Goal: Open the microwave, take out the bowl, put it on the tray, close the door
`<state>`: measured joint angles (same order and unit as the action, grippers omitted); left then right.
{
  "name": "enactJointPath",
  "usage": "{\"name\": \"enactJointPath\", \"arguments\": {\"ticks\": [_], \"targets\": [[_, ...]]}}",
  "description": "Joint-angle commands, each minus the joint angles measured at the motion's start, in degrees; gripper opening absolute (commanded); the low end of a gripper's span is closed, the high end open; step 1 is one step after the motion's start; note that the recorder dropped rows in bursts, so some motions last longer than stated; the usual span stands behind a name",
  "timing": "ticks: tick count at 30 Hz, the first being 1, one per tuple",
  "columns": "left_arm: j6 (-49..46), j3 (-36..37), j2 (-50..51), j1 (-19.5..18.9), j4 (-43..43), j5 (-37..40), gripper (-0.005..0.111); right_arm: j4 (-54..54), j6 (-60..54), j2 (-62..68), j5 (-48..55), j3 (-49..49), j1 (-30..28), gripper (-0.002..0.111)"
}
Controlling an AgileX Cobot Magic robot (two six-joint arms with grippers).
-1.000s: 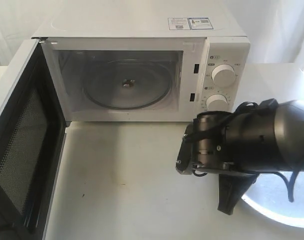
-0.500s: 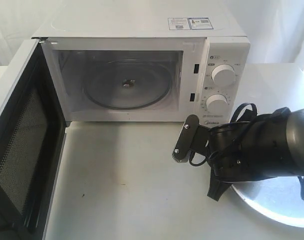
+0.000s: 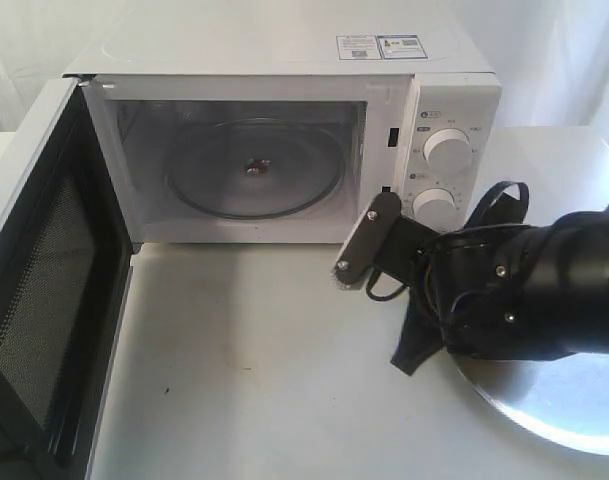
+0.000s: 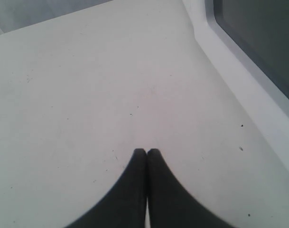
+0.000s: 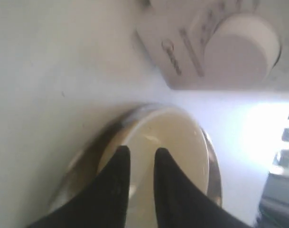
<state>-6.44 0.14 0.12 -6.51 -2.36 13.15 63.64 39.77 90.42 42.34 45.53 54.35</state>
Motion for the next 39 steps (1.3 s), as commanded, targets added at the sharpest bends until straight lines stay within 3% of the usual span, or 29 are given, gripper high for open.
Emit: {"name": "enactJointPath", "arguments": {"ticks": [1, 4, 7, 9, 13, 17, 24, 31, 36, 39], "targets": [[0.2, -0.1, -0.1, 0.3, 0.4, 0.1, 0.0, 0.7, 1.0, -5.7, -14.6, 2.3, 3.5, 0.01], [0.2, -0.1, -0.1, 0.3, 0.4, 0.1, 0.0, 0.7, 1.2, -8.2, -37.9, 5.2, 5.4, 0.001], [0.2, -0.1, -0.1, 0.3, 0.4, 0.1, 0.0, -1.2, 0.2, -6.9, -66.5, 10.9, 6.9, 0.0], [0.2, -0.1, -0.1, 0.3, 0.4, 0.1, 0.0, -5.5, -3.8, -4.6, -71.9, 15.6, 9.4, 0.0], [0.2, -0.1, -0.1, 0.3, 0.4, 0.1, 0.0, -19.1, -18.8, 0.8, -69.2, 25.3, 16.6, 0.0], [0.2, -0.1, -0.1, 0.3, 0.4, 0.1, 0.0, -24.6, -38.9, 8.2, -69.4, 34.6, 22.4, 0.0], [0.2, -0.1, -0.1, 0.3, 0.4, 0.1, 0.0, -32.1, -70.3, 21.2, -61.2, 45.5, 26.1, 0.0], [0.2, -0.1, -0.1, 0.3, 0.4, 0.1, 0.0, -36.7, -82.1, 22.2, -51.0, 47.4, 26.1, 0.0], [0.2, -0.1, -0.1, 0.3, 0.4, 0.1, 0.0, -33.9, -84.7, 19.1, -31.3, 47.7, 25.6, 0.0], [0.2, -0.1, -0.1, 0.3, 0.4, 0.1, 0.0, -25.3, -81.4, 17.1, -20.2, 47.7, 25.6, 0.0]]}}
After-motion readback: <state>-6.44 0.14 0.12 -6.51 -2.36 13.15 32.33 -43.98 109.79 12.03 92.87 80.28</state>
